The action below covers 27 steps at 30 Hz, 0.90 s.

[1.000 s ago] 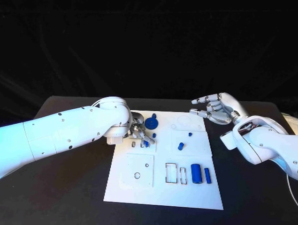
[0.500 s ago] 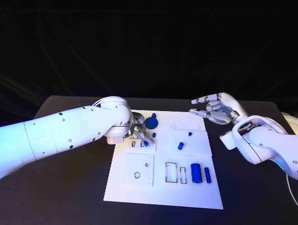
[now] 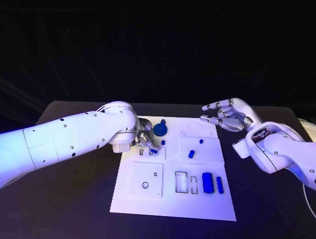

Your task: Assemble the parts on the task board

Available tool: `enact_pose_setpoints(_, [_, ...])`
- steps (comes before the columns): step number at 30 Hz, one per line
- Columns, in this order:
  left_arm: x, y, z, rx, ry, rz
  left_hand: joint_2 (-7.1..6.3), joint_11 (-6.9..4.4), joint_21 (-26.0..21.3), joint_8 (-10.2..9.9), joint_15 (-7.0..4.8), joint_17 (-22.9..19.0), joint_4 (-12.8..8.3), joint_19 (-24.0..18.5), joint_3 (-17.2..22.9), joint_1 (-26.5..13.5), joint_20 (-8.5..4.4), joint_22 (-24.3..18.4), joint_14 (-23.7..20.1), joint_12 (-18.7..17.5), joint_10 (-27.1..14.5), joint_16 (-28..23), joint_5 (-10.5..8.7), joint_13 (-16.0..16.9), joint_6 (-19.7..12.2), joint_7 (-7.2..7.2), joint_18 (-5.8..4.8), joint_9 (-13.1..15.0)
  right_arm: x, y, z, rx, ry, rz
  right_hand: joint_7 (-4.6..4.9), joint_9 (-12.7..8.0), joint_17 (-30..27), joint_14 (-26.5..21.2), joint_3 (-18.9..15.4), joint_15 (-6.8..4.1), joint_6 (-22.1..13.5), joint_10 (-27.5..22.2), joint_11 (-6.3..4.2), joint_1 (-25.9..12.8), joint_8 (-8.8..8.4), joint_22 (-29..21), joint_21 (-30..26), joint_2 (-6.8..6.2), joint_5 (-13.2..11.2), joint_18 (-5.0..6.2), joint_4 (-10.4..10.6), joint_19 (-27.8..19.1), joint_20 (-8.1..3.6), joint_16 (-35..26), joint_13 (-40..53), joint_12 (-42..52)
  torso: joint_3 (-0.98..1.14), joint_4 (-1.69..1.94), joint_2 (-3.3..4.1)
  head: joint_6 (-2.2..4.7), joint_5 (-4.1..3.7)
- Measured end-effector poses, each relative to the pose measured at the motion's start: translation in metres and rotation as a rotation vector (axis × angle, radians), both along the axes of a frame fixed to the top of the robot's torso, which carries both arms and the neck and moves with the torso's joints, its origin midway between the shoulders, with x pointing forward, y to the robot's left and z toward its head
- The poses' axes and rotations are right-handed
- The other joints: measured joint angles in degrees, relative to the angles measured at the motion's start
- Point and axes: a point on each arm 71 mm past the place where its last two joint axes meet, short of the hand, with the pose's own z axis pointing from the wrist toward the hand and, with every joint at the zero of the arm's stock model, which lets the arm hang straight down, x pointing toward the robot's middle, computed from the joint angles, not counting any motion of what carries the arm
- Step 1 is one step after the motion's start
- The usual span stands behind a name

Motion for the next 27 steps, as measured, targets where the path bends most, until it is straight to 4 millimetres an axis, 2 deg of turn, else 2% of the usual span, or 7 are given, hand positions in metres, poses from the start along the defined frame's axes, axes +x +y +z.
enact_pose_setpoints(2, [-0.001,0.002,0.000,-0.008,0.003,0.007,-1.92,0.00,0.00,0.45,0.00,0.00,-0.29,0.00,3.76,-1.92,0.00,0.00,0.00,-0.17,0.00,0.00,0.01,-0.13,0.00,0.00,0.00,1.04,0.000,0.000,0.000,0.000,0.002,0.001,0.00,0.00,0.00,0.00,0.00,0.00,0.00,-0.07,-0.08,0.00,0.00,0.00,0.00,0.00,0.00,0.00,0.00,0.00,0.00,0.00,0.00,0.00,0.01,0.02,0.00,-0.03,0.00])
enact_pose_setpoints(5, [-0.002,0.005,0.000,-0.026,0.006,0.021,-3.32,0.00,0.00,0.70,0.00,0.00,-0.96,0.00,6.13,-3.55,0.00,0.00,0.00,-0.17,0.00,0.00,0.07,-0.11,0.01,0.01,0.00,1.80,0.000,0.001,-0.001,-0.001,0.006,0.003,0.00,0.00,0.00,0.00,0.00,0.00,0.00,-0.08,-0.08,0.00,0.00,0.00,0.00,0.00,0.00,0.00,0.00,0.00,0.00,0.00,0.00,0.00,0.01,0.02,-0.01,-0.05,0.07])
enact_pose_setpoints(11, [-0.004,0.014,0.002,-0.082,0.002,0.073,-3.61,0.20,0.00,1.12,0.00,-0.01,-2.29,0.00,8.06,-6.06,0.00,0.00,0.00,-0.17,0.22,0.00,0.08,-0.01,0.01,0.02,-0.01,2.65,0.000,0.003,-0.003,-0.003,0.013,0.008,0.00,0.01,-0.01,0.00,0.00,0.00,0.00,-0.08,-0.08,-0.30,0.00,-0.07,0.00,0.30,0.00,0.00,0.00,-0.13,-0.13,0.00,0.00,-0.23,0.12,0.04,-0.01,-0.03,0.27])
enact_pose_setpoints(17, [-0.006,0.022,0.004,-0.129,-0.038,0.103,-3.85,0.20,0.00,1.33,0.00,-0.01,-2.88,0.00,8.65,-6.30,0.00,-0.01,0.00,-0.17,0.22,0.00,0.08,-0.01,0.01,0.03,0.00,2.89,-0.001,0.003,-0.005,-0.006,0.022,0.009,0.15,0.05,-0.01,0.00,-0.17,0.00,0.15,-0.08,-0.08,-0.30,0.00,-0.13,-0.21,0.30,0.00,0.00,0.17,-0.22,-0.22,0.00,0.00,-0.23,0.15,0.15,0.00,-0.02,0.49])
enact_pose_setpoints(22, [-0.010,0.024,0.002,-0.138,-0.087,0.099,-4.22,0.01,0.00,1.34,0.00,-0.02,-3.48,0.01,9.25,-6.68,0.00,-0.01,0.00,-0.17,0.43,0.00,0.05,0.25,-0.06,0.11,0.00,3.08,-0.001,0.002,-0.006,-0.008,0.028,0.009,0.21,0.04,-0.01,0.00,-0.17,0.00,0.21,-0.08,-0.08,-0.30,0.00,-0.13,-0.21,0.30,0.00,0.00,0.17,-0.22,-0.22,0.00,0.00,-0.23,0.33,0.40,-0.01,-0.16,0.46])
enact_pose_setpoints(27, [-0.013,0.025,-0.001,-0.129,-0.139,0.088,-4.30,0.11,0.00,1.34,0.00,-0.02,-3.59,0.13,9.36,-6.75,0.13,-0.01,0.00,0.12,0.74,0.00,0.04,0.48,-0.05,0.12,0.00,3.10,-0.001,0.002,-0.007,-0.010,0.032,0.009,0.21,0.04,-0.01,0.00,-0.17,0.00,0.21,-0.07,-0.08,-0.54,0.00,-0.13,-0.21,0.54,0.00,-0.01,0.17,-0.22,-0.22,0.00,0.01,-0.23,0.40,0.69,-0.05,-0.48,0.26])
